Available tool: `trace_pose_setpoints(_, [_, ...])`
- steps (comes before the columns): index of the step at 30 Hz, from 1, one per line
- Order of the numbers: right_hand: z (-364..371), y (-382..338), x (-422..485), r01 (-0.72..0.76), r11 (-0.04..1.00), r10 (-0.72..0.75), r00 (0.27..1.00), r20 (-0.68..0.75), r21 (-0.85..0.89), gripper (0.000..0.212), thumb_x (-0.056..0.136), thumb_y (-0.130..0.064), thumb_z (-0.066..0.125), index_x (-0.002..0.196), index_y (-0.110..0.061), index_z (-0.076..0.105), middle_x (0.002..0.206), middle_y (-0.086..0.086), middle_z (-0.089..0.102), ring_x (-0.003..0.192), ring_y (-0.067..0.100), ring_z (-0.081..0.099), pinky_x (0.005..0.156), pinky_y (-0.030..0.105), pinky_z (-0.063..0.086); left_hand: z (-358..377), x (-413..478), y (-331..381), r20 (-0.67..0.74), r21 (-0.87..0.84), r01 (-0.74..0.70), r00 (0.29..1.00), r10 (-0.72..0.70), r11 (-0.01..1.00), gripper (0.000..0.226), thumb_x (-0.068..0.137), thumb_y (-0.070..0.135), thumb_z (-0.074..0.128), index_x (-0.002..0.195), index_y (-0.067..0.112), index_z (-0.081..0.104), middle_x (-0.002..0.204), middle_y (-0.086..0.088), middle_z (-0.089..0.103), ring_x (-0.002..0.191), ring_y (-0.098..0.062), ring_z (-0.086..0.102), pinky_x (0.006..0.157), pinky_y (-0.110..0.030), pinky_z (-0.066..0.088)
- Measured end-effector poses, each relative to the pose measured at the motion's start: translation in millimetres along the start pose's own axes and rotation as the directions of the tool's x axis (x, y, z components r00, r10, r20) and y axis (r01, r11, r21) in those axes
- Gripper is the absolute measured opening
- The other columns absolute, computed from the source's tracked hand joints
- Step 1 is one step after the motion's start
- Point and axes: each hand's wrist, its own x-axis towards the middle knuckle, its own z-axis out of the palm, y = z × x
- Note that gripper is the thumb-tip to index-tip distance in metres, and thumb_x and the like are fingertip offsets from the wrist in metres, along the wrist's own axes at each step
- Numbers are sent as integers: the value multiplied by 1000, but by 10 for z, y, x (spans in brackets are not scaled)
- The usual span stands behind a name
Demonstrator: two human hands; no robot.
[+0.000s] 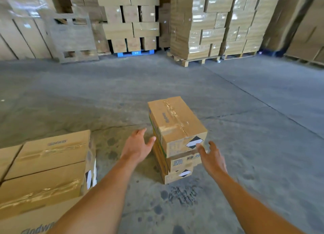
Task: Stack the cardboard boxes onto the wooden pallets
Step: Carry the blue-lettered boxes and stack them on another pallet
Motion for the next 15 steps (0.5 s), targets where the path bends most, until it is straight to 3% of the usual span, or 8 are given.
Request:
trace_pose_setpoints(6, [496, -112, 848, -56, 998, 57, 998, 40, -18, 64, 102, -51, 49, 153, -16, 35, 149, 11, 51, 131, 34, 52, 93, 40, 43, 236, 994, -270, 46, 22, 21, 999, -22, 1000, 66, 96, 53, 57, 149, 15, 46, 148, -9, 53, 134, -30, 50, 107, -37, 39])
trace_pose_setpoints(9, [728, -267, 1353, -117, 993, 118, 992, 42, -29, 72, 100, -57, 46, 158, -17, 27, 154, 12, 46, 137, 34, 47, 107, 45, 41, 332, 1587, -340, 112, 29, 9, 994, -12, 1000, 67, 97, 53, 56, 151, 16, 44, 149, -9, 51, 134, -30, 49, 107, -37, 39])
trace_pose_setpoints(15, [1032, -503, 2264, -182, 983, 182, 983, 14, -21, 73, 102, -54, 46, 159, -15, 23, 160, 12, 37, 142, 34, 42, 111, 45, 37, 617, 2716, -226, 214, 40, -61, 975, 51, 997, 68, 98, 51, 56, 152, 13, 41, 151, -9, 47, 137, -28, 46, 107, -33, 37])
